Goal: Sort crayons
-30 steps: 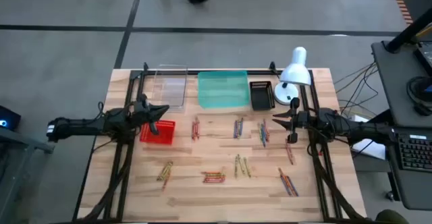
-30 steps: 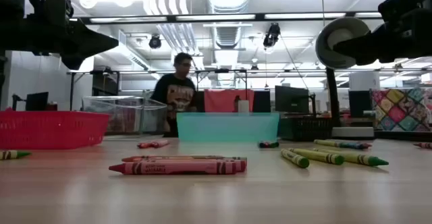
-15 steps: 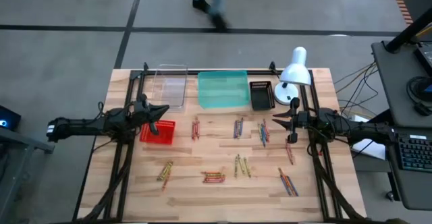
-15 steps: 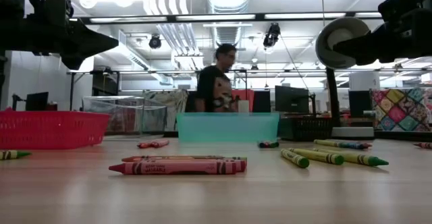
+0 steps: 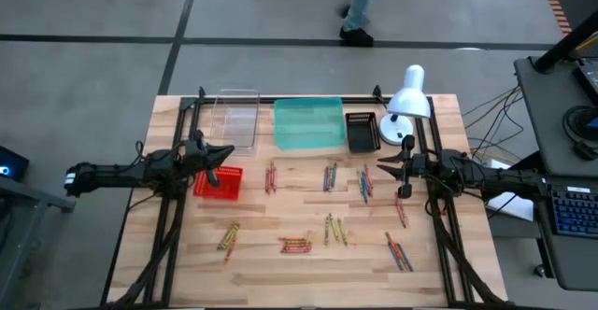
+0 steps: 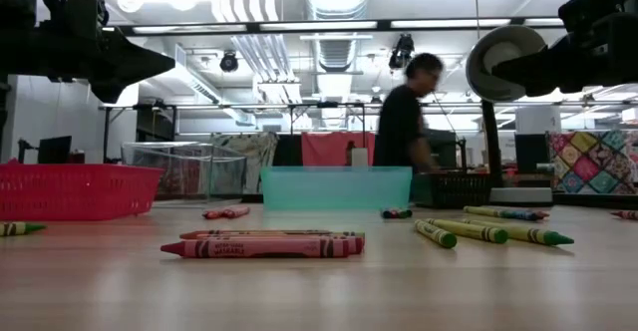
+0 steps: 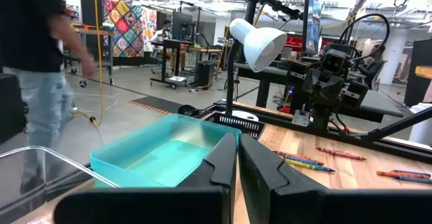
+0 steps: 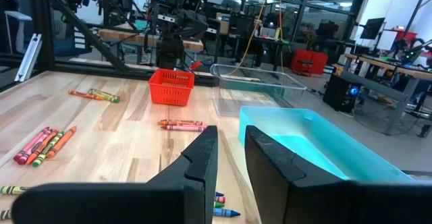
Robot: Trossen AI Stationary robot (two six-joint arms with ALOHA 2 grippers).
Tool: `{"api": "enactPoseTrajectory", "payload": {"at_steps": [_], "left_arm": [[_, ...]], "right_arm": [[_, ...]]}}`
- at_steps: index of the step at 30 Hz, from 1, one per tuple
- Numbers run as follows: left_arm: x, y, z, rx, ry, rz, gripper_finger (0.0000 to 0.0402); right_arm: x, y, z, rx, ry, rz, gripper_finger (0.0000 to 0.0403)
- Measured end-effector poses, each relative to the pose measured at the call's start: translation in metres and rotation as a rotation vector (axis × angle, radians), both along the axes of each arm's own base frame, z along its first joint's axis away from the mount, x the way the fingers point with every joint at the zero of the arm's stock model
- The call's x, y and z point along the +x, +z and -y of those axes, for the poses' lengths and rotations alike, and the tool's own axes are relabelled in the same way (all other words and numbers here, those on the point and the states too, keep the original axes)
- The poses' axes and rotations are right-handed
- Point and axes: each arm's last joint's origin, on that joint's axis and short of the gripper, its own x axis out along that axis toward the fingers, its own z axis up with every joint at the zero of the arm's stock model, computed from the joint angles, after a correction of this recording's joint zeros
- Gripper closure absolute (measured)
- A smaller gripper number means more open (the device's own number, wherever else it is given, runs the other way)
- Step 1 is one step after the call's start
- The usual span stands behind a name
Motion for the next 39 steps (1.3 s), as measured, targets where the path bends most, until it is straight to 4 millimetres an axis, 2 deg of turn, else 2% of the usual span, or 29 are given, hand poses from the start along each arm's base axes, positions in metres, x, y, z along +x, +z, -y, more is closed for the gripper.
{"api": "enactPoseTrajectory", "payload": {"at_steps": [31,34,39], "left_arm": [[0.000,0.000,0.000,0.000,0.000,0.004,0.0402],[-0.001,0.008,0.000,-0.048,-0.007,0.105,0.0402],[-0.004,0.019,0.000,-0.241,-0.051,0.316,0.0402]], "right_arm": [[0.000,0.000,0.000,0.000,0.000,0.003,0.0335],[0.000,0.002,0.000,0.102,-0.005,0.039,0.0335],[-0.001,0.013,0.000,0.317,0.012,0.175,0.0335]]}}
